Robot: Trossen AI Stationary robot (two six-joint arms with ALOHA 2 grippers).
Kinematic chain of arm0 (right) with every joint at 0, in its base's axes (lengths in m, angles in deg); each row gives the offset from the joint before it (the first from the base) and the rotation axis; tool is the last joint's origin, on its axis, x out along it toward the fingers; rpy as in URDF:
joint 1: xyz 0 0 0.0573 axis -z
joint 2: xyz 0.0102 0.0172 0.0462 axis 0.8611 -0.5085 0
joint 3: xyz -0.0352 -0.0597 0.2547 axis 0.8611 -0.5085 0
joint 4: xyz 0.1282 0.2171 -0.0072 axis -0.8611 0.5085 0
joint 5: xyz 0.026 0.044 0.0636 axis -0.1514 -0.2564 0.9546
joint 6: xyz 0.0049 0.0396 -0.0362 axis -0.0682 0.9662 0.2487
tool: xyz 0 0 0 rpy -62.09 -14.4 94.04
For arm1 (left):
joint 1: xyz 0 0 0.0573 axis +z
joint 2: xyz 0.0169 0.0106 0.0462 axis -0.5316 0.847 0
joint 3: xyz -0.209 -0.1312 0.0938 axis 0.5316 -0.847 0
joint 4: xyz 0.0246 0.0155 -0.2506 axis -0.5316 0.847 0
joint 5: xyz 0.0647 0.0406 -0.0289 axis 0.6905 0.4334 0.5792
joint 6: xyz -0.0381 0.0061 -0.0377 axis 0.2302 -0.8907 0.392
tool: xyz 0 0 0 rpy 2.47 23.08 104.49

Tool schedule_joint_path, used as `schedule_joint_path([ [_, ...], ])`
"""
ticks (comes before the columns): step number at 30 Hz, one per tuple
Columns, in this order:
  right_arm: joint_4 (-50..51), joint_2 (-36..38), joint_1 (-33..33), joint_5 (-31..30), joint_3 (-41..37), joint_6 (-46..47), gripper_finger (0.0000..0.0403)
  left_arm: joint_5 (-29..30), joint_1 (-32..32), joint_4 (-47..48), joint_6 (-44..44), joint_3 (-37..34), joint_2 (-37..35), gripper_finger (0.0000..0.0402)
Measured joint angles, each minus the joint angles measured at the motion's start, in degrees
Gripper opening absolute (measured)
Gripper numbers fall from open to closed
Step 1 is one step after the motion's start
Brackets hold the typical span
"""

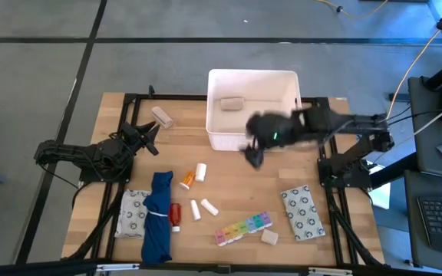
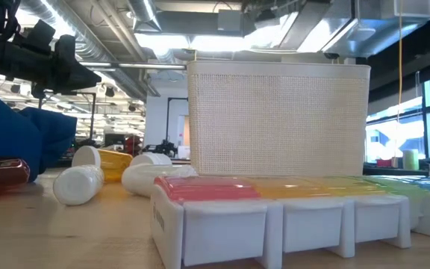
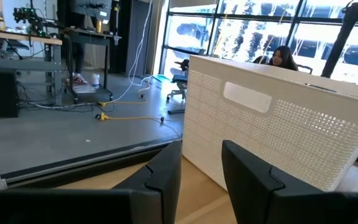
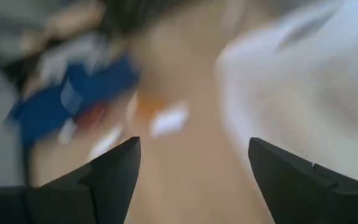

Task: Pick & place medical supplies in basket/bin
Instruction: Put the rolled brown bandage into the white container

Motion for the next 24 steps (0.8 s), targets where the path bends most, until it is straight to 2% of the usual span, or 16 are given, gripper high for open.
schedule_joint_path([
  [2,4.9,-1.7,-5.1,3.3,0.0,4.6,0.0298,0.0,0.0,0.0,0.0,0.0,0.0,0.0111],
  [6,10.1,-6.5,-15.6,4.3,0.0,13.7,0.0298,0.0,0.0,0.0,-0.8,0.0,0.0,0.0111],
  [12,7.7,-16.1,-26.7,2.7,0.0,25.4,0.0298,0.0,0.0,0.0,-1.5,0.0,0.0,0.0111],
  [16,6.2,-23.2,-31.3,3.2,0.0,27.1,0.0298,0.0,0.0,0.0,-1.5,0.0,0.0,0.0111],
  [21,6.2,-30.3,-34.4,9.2,-0.1,30.6,0.0298,0.0,0.0,0.0,-1.5,0.0,0.0,0.0111],
  [24,6.2,-33.1,-35.3,10.5,-0.1,31.7,0.0298,0.0,0.0,0.0,-1.5,0.0,0.0,0.0111],
])
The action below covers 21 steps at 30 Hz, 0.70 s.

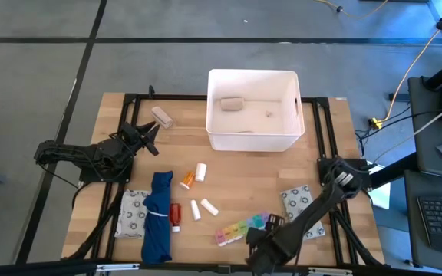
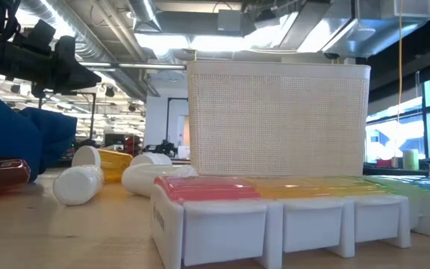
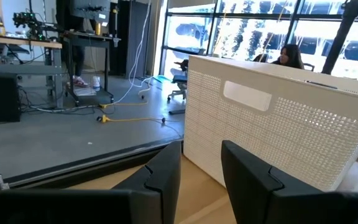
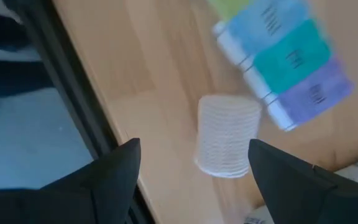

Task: Pick & place medical supplies in basket/bin
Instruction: Put the rolled brown bandage into the white container

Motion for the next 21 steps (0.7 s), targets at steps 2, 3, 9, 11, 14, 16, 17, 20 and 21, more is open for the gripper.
schedule_joint_path([
  [2,0.0,-1.4,-0.2,0.0,0.0,-0.1,0.0297,0.0,0.0,0.0,0.0,0.0,0.0,0.0111],
  [3,-0.1,-2.1,-0.2,0.0,0.0,-0.3,0.0295,0.0,0.0,0.0,0.0,0.0,0.0,0.0111],
  [9,-0.2,-5.5,0.6,1.5,0.0,-1.3,0.0253,0.0,0.0,0.0,0.0,0.0,0.0,0.0111],
  [11,0.2,-5.7,0.7,1.5,0.0,-1.4,0.0229,-0.1,0.0,0.0,0.0,0.0,0.0,0.0111],
  [14,1.1,-5.5,0.6,1.5,0.1,-1.5,0.0188,-0.1,0.0,0.0,0.0,0.0,0.0,0.0111],
  [16,2.6,-5.5,0.6,1.5,0.1,-1.7,0.0158,-0.1,0.0,0.0,0.0,0.0,0.0,0.0111],
  [17,3.2,-5.5,0.6,1.5,0.1,-1.8,0.0143,0.0,0.0,0.0,0.0,0.0,0.0,0.0111],
  [20,4.0,-5.1,0.6,1.5,0.1,-1.9,0.0098,0.0,0.0,0.0,0.0,0.0,0.0,0.0111],
  [21,4.2,-4.7,0.6,1.5,0.1,-1.9,0.0082,0.1,0.0,0.0,0.0,0.0,0.0,0.0111],
])
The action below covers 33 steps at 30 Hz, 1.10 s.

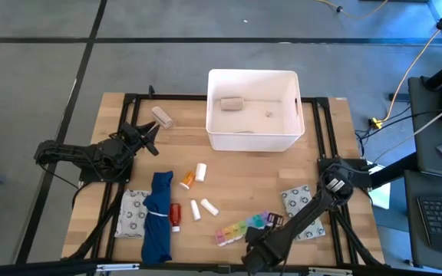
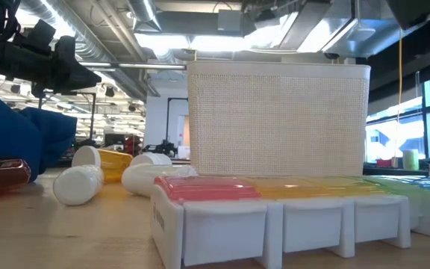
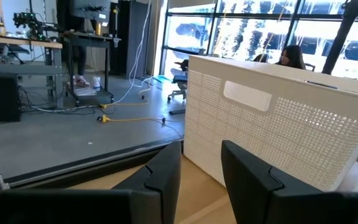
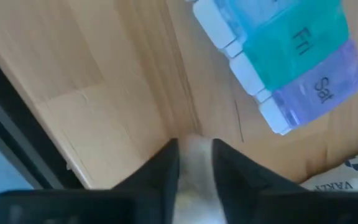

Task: Pick & place medical supplies in basket/bin
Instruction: Put the rolled brown bandage into the white container

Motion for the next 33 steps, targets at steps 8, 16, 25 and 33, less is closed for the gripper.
schedule_joint_path([
  [8,1.4,2.1,0.4,-3.2,0.0,0.8,0.0013,0.0,0.0,0.0,-4.4,0.0,0.0,0.0111],
  [16,9.7,2.1,1.9,3.3,0.0,0.3,0.0036,0.0,0.0,0.0,-4.9,0.0,0.0,0.0111],
  [25,8.4,5.9,1.9,6.8,0.0,25.6,0.0037,0.0,0.0,0.0,-4.5,0.0,0.0,0.0111],
  [33,7.2,8.1,1.8,5.3,0.0,37.5,0.0049,0.0,0.0,0.0,-4.5,0.0,0.0,0.0111],
])
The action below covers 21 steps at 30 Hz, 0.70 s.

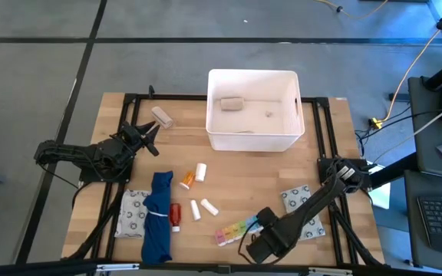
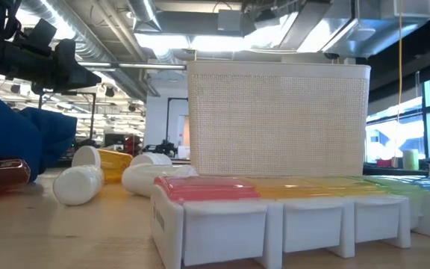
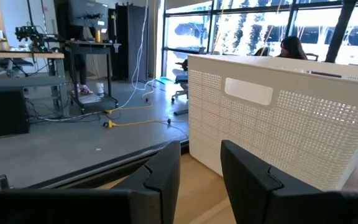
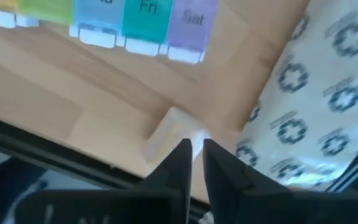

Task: Pick & place medical supplies in basket/bin
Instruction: Put the rolled brown bandage into the white container

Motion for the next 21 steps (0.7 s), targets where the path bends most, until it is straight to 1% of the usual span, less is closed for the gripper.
schedule_joint_path([
  [2,-1.1,0.0,0.0,0.8,0.0,0.3,0.0068,0.0,0.0,0.0,0.0,0.0,0.0,0.0111],
  [5,-1.5,0.0,0.0,0.2,0.0,1.7,0.011,0.0,0.0,0.0,0.0,0.0,0.0,0.0111],
  [10,-1.5,0.0,-0.3,0.4,0.0,4.7,0.0202,0.0,0.0,0.0,0.0,0.0,0.0,0.0111],
  [12,-2.9,0.0,-0.7,-1.2,0.0,4.2,0.0236,0.0,0.0,0.0,0.0,0.0,0.0,0.0111],
  [14,-5.7,0.0,-1.4,-4.4,0.0,4.0,0.0263,0.0,0.0,0.0,0.0,0.0,0.0,0.0111],
  [17,-11.6,0.0,-2.4,-8.6,0.0,2.3,0.0289,0.0,0.0,0.0,0.0,0.0,0.0,0.0111],
  [19,-12.6,0.0,-2.7,-8.5,0.0,1.7,0.0297,0.0,0.0,0.0,0.0,0.0,0.0,0.0111],
  [21,-9.0,0.0,-3.0,-6.1,0.0,6.5,0.03,0.0,0.0,0.0,0.0,0.0,0.0,0.0111],
])
